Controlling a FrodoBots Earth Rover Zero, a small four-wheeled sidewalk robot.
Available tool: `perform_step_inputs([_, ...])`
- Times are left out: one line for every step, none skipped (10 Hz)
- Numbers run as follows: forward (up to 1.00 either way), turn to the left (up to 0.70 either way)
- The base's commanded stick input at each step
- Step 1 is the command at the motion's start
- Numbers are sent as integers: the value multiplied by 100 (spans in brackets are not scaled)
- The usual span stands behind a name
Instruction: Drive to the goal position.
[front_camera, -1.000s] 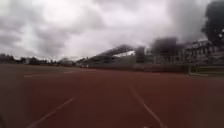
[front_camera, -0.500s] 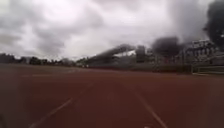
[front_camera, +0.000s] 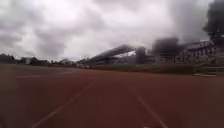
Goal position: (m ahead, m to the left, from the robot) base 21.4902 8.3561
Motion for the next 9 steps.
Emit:
perform_step_inputs([67,0])
perform_step_inputs([67,0])
perform_step_inputs([67,0])
perform_step_inputs([67,0])
perform_step_inputs([67,0])
perform_step_inputs([67,0])
perform_step_inputs([67,0])
perform_step_inputs([67,0])
perform_step_inputs([67,0])
